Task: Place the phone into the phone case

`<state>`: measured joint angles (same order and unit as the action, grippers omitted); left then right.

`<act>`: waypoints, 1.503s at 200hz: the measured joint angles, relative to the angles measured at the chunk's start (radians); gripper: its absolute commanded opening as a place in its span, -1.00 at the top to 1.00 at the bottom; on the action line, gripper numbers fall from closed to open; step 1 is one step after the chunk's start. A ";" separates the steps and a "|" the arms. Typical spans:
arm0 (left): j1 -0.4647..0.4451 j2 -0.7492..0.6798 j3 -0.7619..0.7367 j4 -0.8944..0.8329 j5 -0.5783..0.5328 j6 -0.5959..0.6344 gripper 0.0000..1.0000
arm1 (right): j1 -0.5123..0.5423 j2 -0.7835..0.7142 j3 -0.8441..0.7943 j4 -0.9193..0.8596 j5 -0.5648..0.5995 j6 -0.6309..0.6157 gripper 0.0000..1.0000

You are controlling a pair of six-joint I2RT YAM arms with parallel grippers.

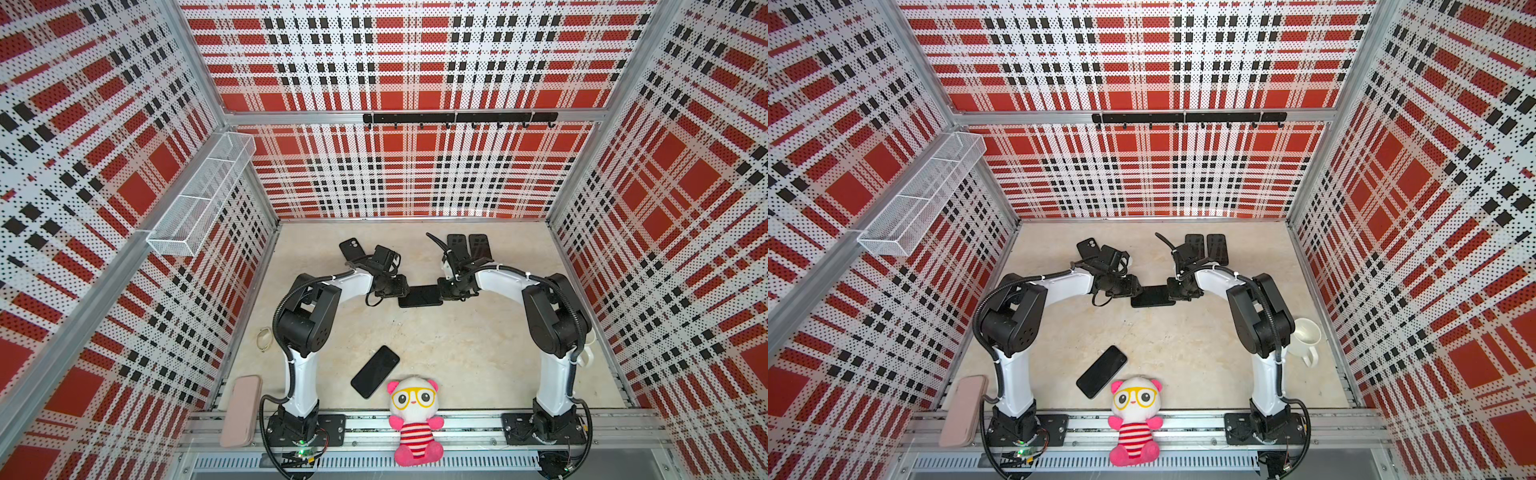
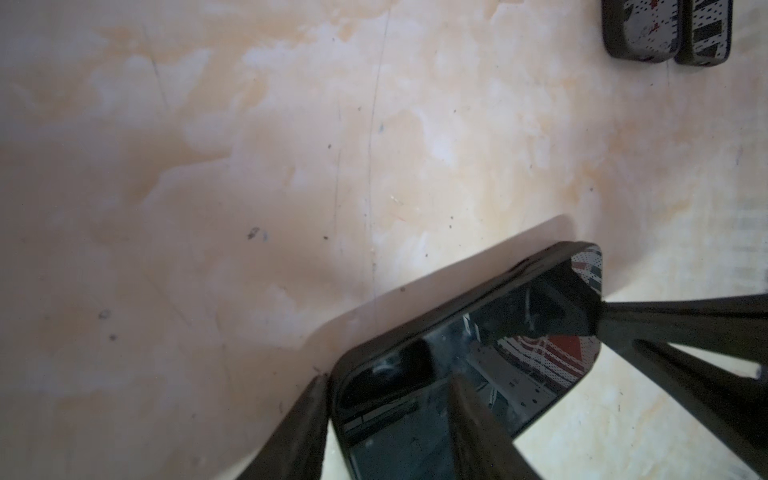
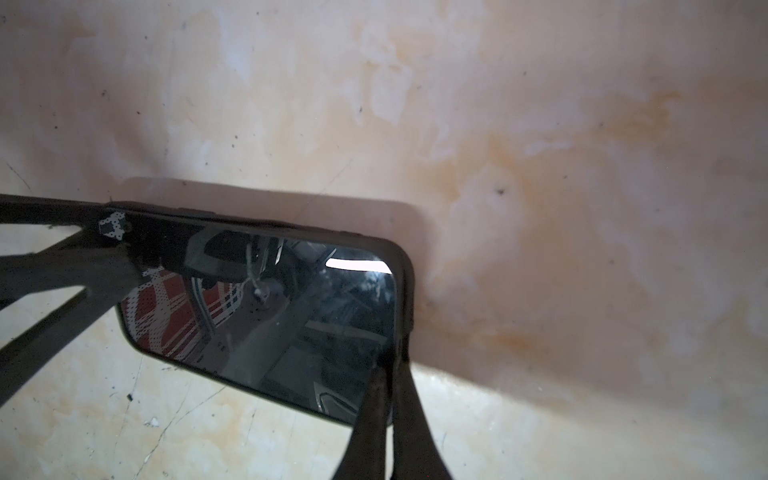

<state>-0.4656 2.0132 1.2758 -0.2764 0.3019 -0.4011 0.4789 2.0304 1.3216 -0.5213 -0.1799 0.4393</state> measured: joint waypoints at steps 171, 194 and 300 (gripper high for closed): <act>-0.013 0.007 0.000 0.027 0.031 -0.001 0.05 | -0.039 -0.066 0.010 -0.091 -0.061 -0.051 0.58; -0.028 0.010 0.000 0.033 0.051 0.001 0.05 | -0.068 -0.066 0.022 -0.161 -0.100 -0.069 0.60; -0.039 0.013 0.000 0.037 0.073 -0.008 0.08 | -0.115 -0.061 0.005 -0.198 -0.213 -0.060 0.73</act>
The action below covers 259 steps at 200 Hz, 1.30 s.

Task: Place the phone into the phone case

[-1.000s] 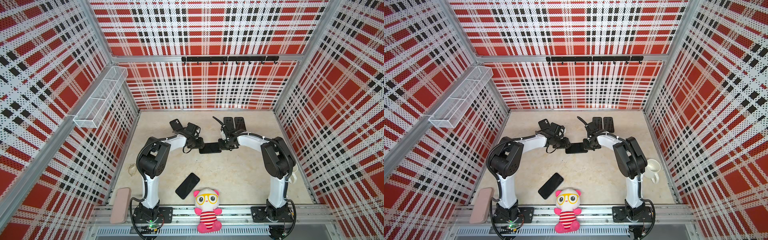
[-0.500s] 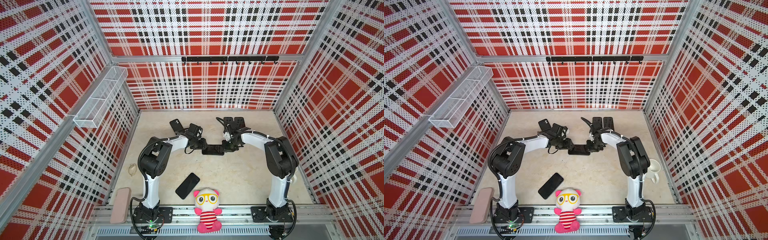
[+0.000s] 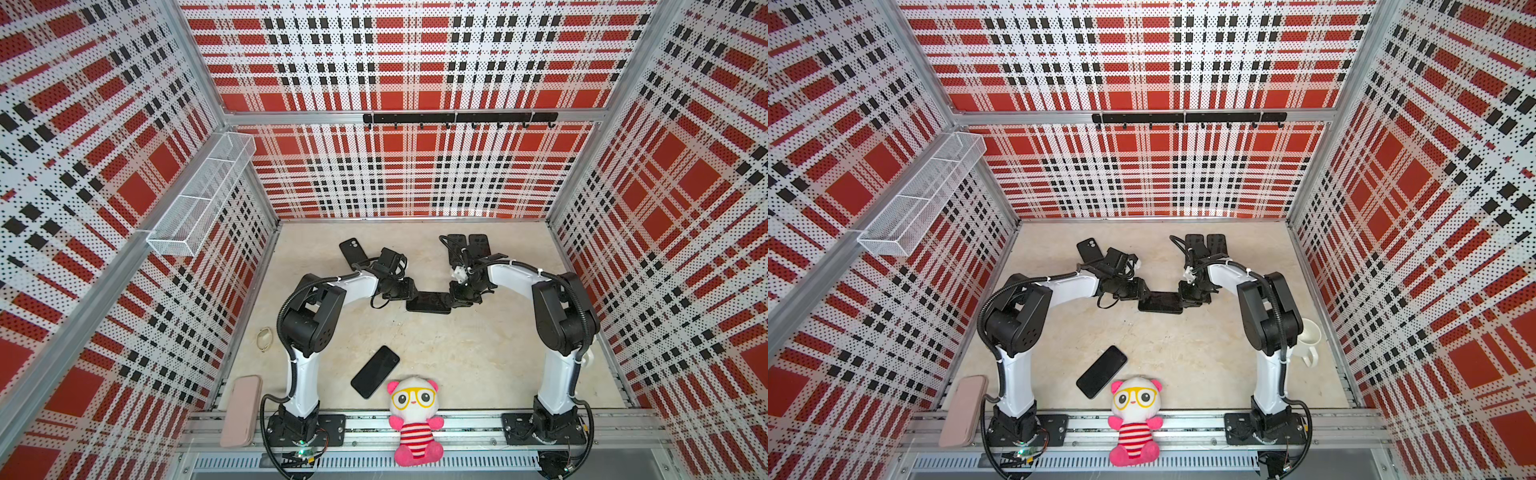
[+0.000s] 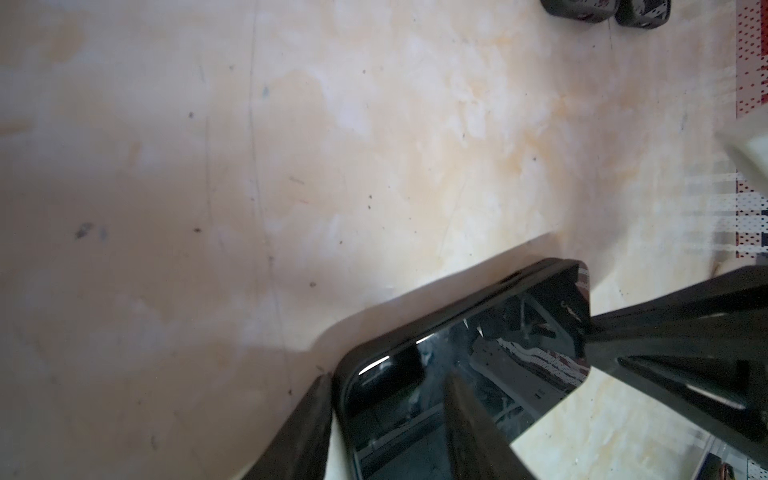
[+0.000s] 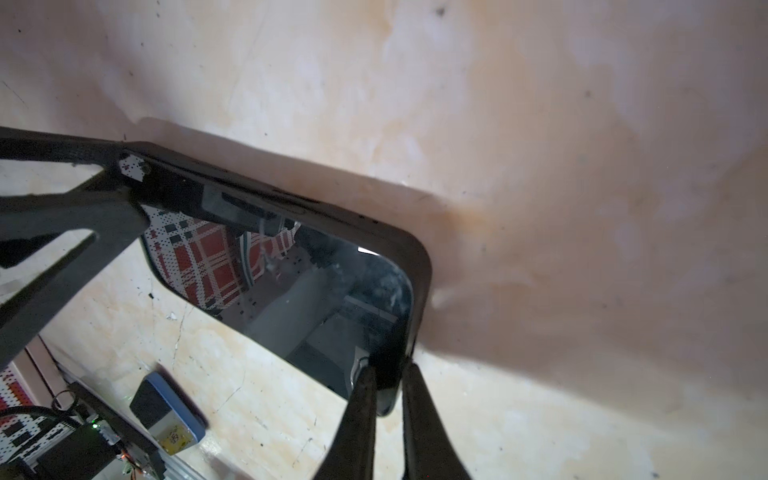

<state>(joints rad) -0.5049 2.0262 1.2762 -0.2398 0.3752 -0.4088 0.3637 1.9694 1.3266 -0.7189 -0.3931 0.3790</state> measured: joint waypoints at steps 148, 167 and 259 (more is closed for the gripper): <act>0.000 0.000 -0.008 0.013 -0.006 -0.036 0.10 | 0.036 -0.008 -0.114 0.138 0.059 0.120 0.81; 0.000 0.000 -0.008 0.014 -0.006 -0.037 0.10 | 0.037 -0.008 -0.115 0.138 0.068 0.121 0.82; -0.003 -0.002 0.018 -0.045 -0.018 0.032 -0.03 | 0.039 -0.045 -0.055 0.064 0.101 0.057 0.55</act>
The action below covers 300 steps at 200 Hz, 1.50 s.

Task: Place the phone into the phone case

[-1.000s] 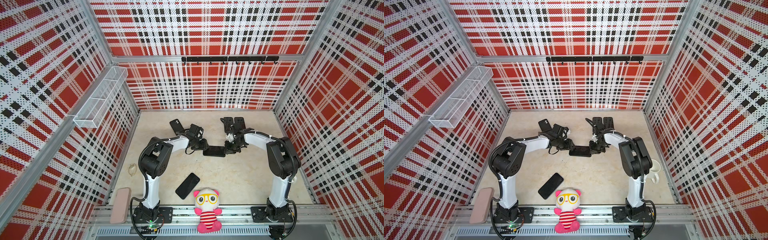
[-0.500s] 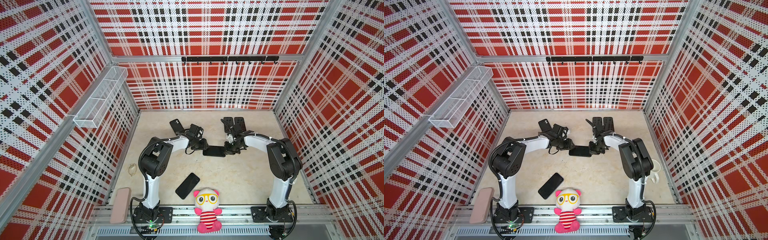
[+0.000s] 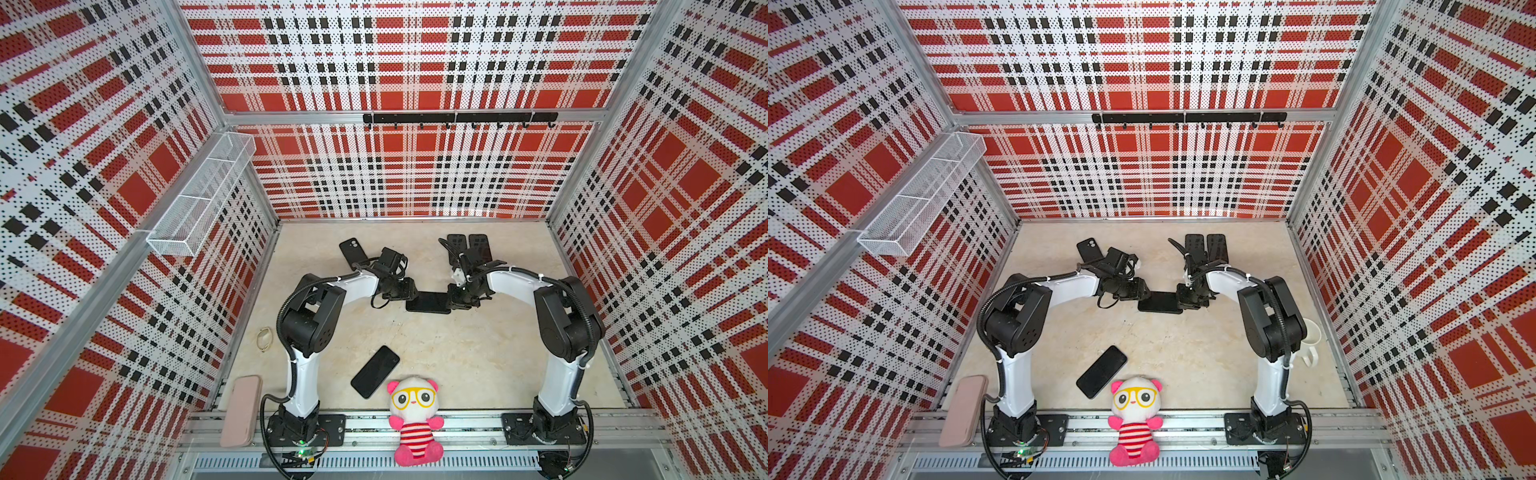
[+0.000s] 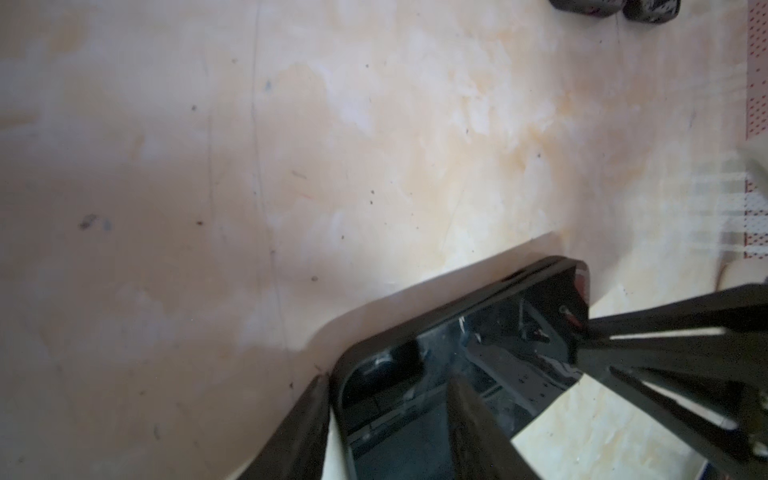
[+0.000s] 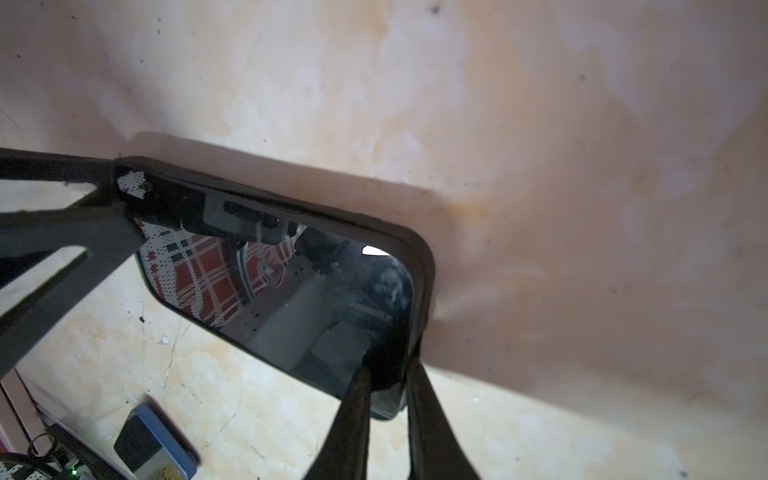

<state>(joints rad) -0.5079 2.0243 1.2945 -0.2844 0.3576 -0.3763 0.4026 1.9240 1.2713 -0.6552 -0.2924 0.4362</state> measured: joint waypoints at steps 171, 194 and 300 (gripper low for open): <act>0.002 -0.007 0.055 -0.202 0.043 0.151 0.12 | -0.039 -0.013 0.051 -0.129 -0.083 -0.040 0.60; -0.005 -0.005 0.056 -0.206 0.049 0.154 0.16 | -0.039 0.009 0.052 -0.110 -0.093 -0.038 0.63; -0.006 0.010 0.058 -0.211 0.050 0.150 0.22 | -0.046 0.032 0.042 -0.088 -0.113 -0.019 0.81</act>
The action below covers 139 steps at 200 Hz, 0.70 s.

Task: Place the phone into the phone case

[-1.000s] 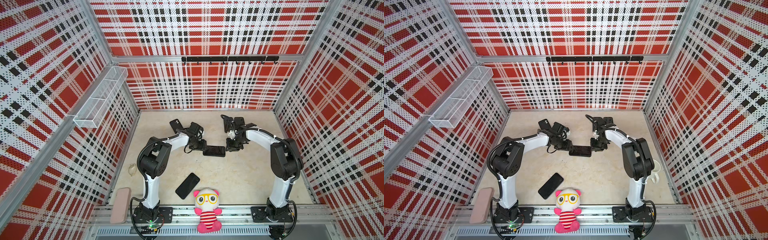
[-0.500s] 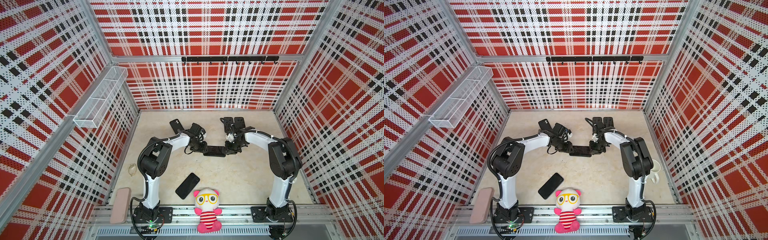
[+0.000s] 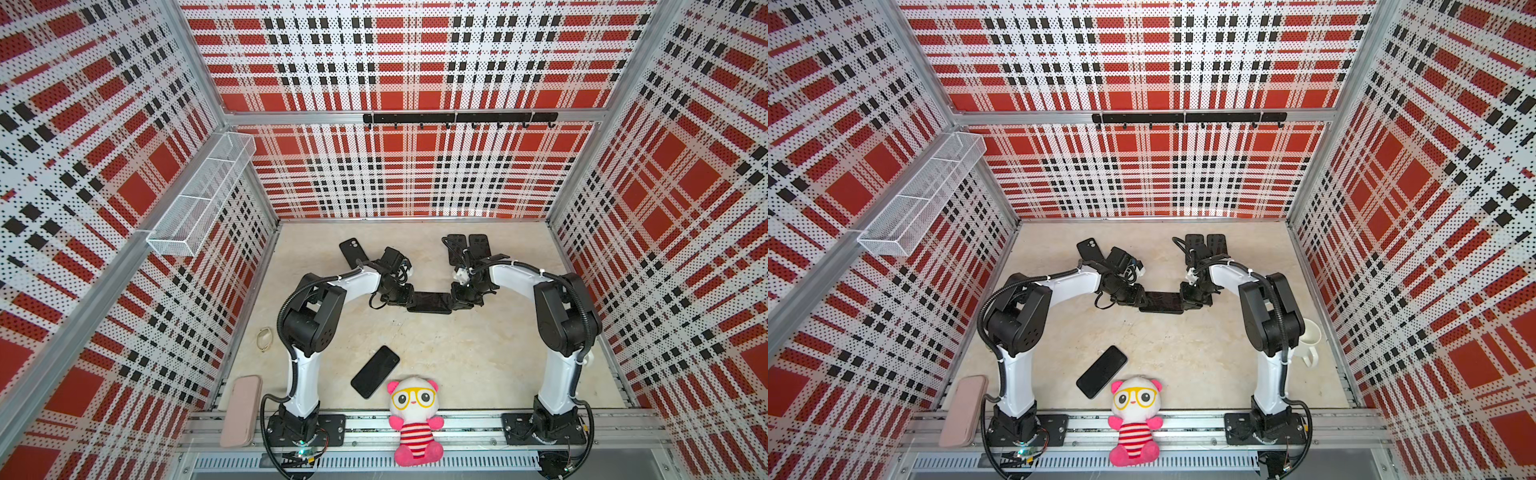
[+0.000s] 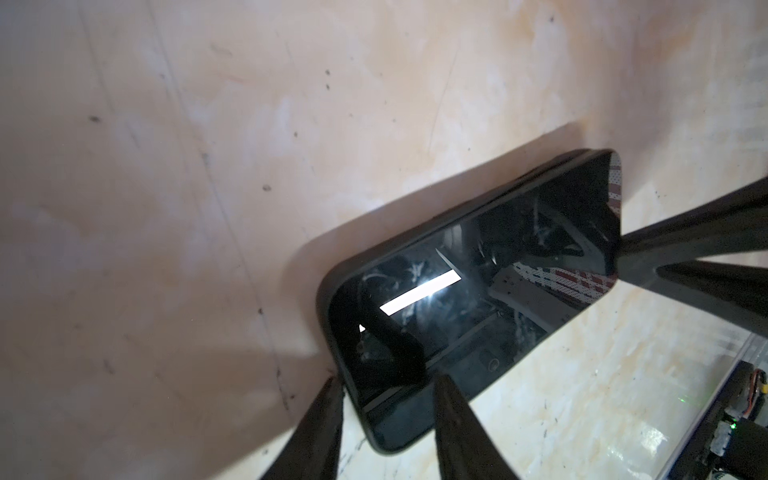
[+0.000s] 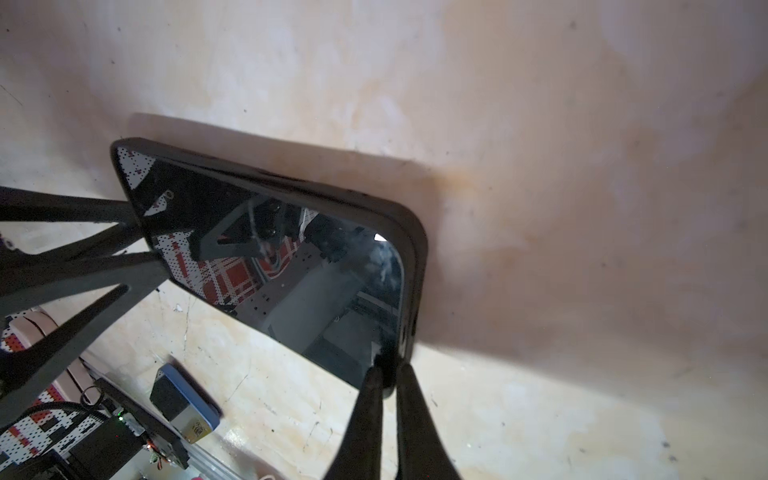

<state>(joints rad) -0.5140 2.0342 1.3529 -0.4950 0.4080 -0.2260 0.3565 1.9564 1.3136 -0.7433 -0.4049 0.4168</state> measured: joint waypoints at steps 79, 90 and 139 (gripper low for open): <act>0.000 0.003 0.001 0.000 -0.002 -0.011 0.24 | 0.010 -0.022 -0.105 0.118 -0.008 0.056 0.80; 0.000 0.003 0.002 -0.001 -0.002 -0.013 0.24 | 0.010 -0.022 -0.111 0.127 -0.009 0.058 0.80; 0.000 0.006 0.008 -0.007 -0.011 -0.014 0.25 | 0.013 -0.003 -0.121 0.150 -0.008 0.057 0.80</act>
<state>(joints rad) -0.5137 2.0399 1.3605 -0.5018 0.3973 -0.2401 0.3691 1.9530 1.1931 -0.5930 -0.4133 0.4740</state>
